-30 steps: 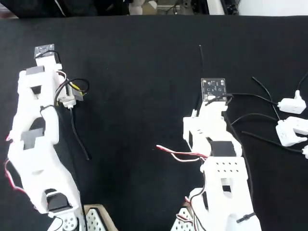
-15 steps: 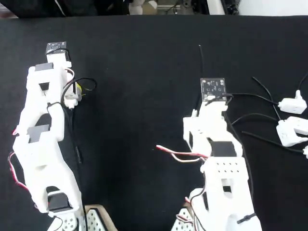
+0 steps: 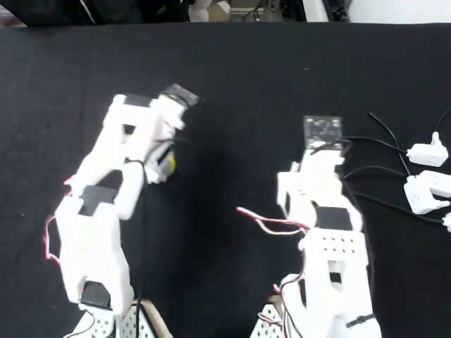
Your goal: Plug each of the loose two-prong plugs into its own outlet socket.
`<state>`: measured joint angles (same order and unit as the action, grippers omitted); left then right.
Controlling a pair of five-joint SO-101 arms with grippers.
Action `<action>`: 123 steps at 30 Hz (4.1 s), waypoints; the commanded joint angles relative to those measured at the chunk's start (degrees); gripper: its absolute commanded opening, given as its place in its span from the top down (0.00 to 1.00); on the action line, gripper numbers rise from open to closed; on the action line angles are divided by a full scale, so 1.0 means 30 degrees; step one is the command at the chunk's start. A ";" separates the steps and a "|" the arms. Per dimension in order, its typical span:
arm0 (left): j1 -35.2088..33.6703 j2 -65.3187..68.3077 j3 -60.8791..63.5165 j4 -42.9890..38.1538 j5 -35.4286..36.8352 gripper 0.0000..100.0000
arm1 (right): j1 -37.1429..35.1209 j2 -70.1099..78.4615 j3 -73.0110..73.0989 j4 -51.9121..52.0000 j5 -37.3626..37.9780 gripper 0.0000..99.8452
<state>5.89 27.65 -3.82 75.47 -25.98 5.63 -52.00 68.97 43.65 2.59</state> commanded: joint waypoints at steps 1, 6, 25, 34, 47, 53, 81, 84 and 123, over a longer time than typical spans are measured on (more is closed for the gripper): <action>0.3267 -0.2667 0.4498 -0.1963 -0.1201 0.97 | 0.1934 -0.0425 -0.1656 0.0527 0.0205 0.99; 0.6725 -0.7326 1.0007 -0.5421 -0.1553 0.97 | 0.2872 -0.0454 -0.1890 0.1905 0.1612 0.99; 1.0359 -0.9465 1.1297 -0.7443 0.3516 0.66 | 0.6242 -1.5253 -0.1919 0.9934 0.2608 0.99; 1.0242 -0.9553 1.0974 -0.6593 0.4132 0.68 | 0.6359 -1.5692 -0.2418 0.8234 0.0938 0.99; 0.8923 -2.0542 1.5370 -0.5802 0.4923 0.68 | 0.2139 -1.5868 -0.3795 0.6769 -0.1055 0.99; 0.6960 -3.0974 2.0176 -0.5187 0.6095 0.68 | -0.3634 -1.5663 -0.2886 0.2374 -0.4073 0.99; 0.7018 -4.3927 2.8088 -0.8000 0.9875 0.68 | -1.5824 -1.5692 0.1861 0.1055 -0.3487 0.99; 0.7018 -4.3985 2.8147 -0.8029 0.9875 0.68 | -1.5824 -1.5692 0.1685 0.1817 -0.3487 0.99; -0.0513 -4.4015 2.9084 -0.6769 0.5040 0.68 | -0.9231 -0.5700 0.0659 0.5451 -0.2549 0.99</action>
<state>11.78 -104.40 78.81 64.84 -10.24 -21.27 -70.46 70.02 61.49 -4.26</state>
